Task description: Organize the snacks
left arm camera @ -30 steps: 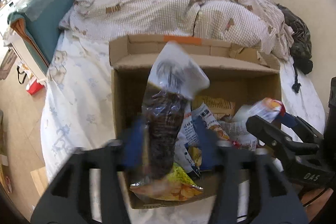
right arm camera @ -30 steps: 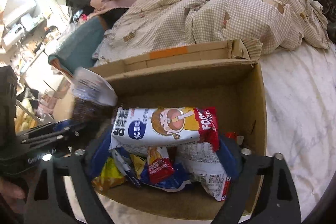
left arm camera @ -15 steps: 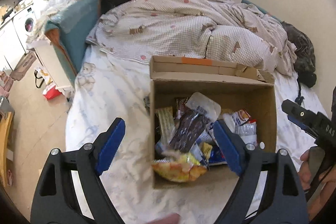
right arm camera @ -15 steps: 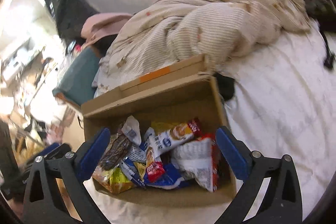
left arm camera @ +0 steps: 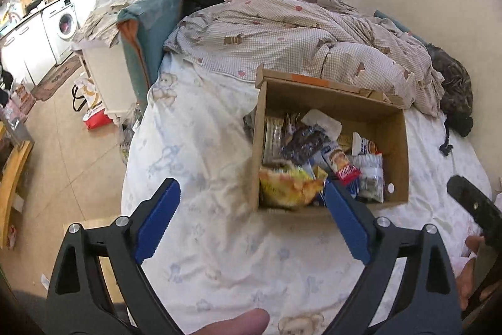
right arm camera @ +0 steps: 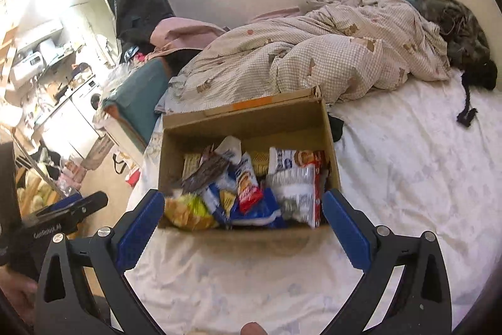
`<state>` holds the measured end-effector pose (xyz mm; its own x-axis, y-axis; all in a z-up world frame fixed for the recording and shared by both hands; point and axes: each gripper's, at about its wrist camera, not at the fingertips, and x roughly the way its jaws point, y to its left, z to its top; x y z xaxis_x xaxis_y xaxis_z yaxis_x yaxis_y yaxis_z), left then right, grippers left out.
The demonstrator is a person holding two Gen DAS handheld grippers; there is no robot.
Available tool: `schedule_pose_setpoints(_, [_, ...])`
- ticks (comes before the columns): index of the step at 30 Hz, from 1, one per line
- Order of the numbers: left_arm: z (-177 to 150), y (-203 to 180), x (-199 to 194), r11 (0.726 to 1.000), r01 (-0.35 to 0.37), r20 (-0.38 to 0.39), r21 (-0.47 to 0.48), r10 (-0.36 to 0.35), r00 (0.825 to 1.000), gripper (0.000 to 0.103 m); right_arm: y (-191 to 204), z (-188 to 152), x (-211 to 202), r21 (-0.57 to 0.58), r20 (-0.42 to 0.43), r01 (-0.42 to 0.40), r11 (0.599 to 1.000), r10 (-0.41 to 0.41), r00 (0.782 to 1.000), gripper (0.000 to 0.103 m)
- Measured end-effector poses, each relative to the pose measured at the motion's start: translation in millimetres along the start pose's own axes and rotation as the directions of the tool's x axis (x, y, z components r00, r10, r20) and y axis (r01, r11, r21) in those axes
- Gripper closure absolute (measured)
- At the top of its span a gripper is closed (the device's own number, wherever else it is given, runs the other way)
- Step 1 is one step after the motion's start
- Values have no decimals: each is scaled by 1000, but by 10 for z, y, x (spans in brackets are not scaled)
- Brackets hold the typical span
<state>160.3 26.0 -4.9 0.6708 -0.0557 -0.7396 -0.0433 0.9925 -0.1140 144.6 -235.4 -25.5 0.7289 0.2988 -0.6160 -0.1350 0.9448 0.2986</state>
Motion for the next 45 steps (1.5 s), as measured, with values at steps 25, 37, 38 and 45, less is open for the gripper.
schedule_pose_setpoints(25, [-617, -95, -602, 996, -72, 196, 55, 60, 979, 0, 238, -606, -397, 2, 74, 145, 989, -145, 987, 0])
schedule_pose_setpoints(37, [-624, -61, -569, 997, -62, 178, 35, 54, 983, 0, 267, -603, -353, -21, 76, 155, 988, -153, 985, 0])
schedule_pose_setpoints(38, [-626, -61, -570, 997, -61, 178, 36, 53, 983, 0, 273, -605, -360, -20, 77, 154, 988, -153, 985, 0])
schedule_pose_setpoints(45, [-634, -66, -569, 998, -59, 175, 38, 52, 983, 0, 267, -604, -365, -27, 83, 161, 987, -158, 984, 0])
